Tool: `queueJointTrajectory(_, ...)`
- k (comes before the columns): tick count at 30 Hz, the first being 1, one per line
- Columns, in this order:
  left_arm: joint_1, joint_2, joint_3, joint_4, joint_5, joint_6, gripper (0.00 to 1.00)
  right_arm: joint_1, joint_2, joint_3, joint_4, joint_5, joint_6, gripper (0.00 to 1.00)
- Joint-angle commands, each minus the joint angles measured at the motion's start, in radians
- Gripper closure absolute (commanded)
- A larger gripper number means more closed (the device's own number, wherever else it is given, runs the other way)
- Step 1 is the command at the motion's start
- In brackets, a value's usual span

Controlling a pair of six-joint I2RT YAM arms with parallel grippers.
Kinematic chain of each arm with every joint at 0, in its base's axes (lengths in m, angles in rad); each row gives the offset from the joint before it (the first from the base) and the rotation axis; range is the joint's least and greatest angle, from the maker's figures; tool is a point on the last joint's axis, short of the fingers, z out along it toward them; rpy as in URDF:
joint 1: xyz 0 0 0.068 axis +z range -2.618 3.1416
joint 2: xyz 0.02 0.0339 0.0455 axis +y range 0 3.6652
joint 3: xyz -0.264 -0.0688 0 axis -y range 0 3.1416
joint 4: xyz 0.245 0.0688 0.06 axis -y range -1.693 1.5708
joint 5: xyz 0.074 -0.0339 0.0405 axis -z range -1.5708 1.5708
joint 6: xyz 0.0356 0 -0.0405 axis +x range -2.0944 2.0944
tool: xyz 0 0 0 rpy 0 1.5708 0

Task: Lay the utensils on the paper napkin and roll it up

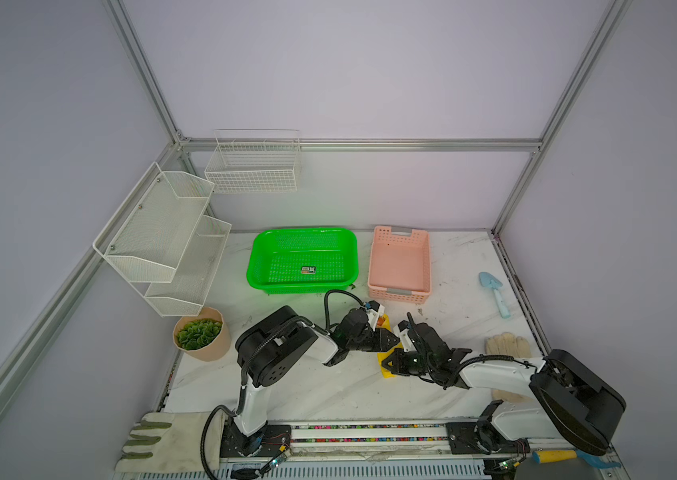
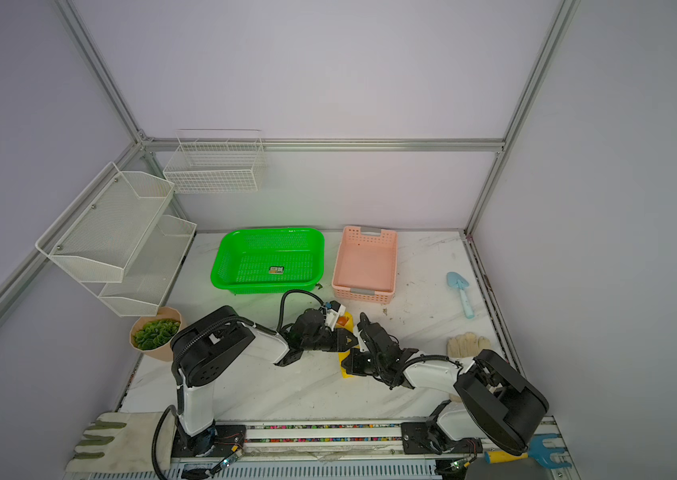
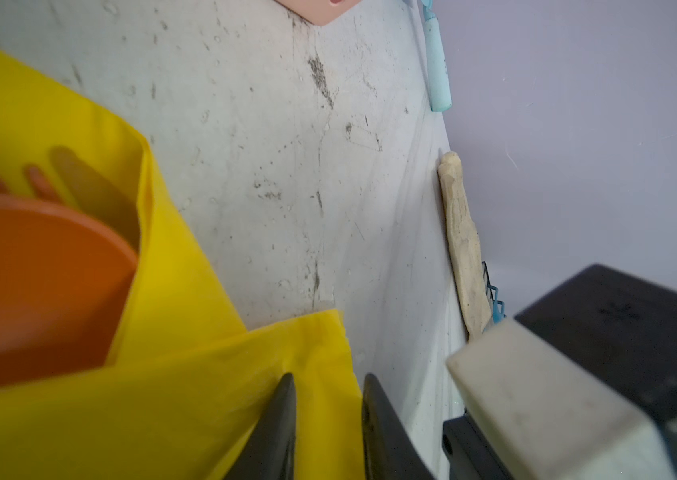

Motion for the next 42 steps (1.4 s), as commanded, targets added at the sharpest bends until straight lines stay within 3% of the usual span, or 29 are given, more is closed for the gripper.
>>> queueJointTrajectory(1, 0.028, 0.059, -0.003, -0.187, -0.069, 0.048, 0.71, 0.005, -0.031, -0.058, -0.025, 0.024, 0.036, 1.00)
queueJointTrajectory(8, 0.037, 0.064, 0.002, -0.192, -0.066, 0.057, 0.72, 0.005, -0.078, -0.112, -0.038, 0.040, 0.061, 1.00)
queueJointTrajectory(18, 0.040, 0.064, 0.006, -0.199, -0.061, 0.064, 0.72, 0.005, -0.161, 0.010, -0.120, 0.020, 0.008, 1.00)
queueJointTrajectory(25, 0.039, 0.070, 0.011, -0.198, -0.061, 0.063, 0.72, 0.012, -0.063, 0.003, -0.044, -0.013, 0.008, 1.00)
queueJointTrajectory(42, 0.046, 0.072, 0.023, -0.204, -0.055, 0.075, 0.72, 0.014, -0.012, -0.131, 0.020, 0.042, 0.075, 1.00)
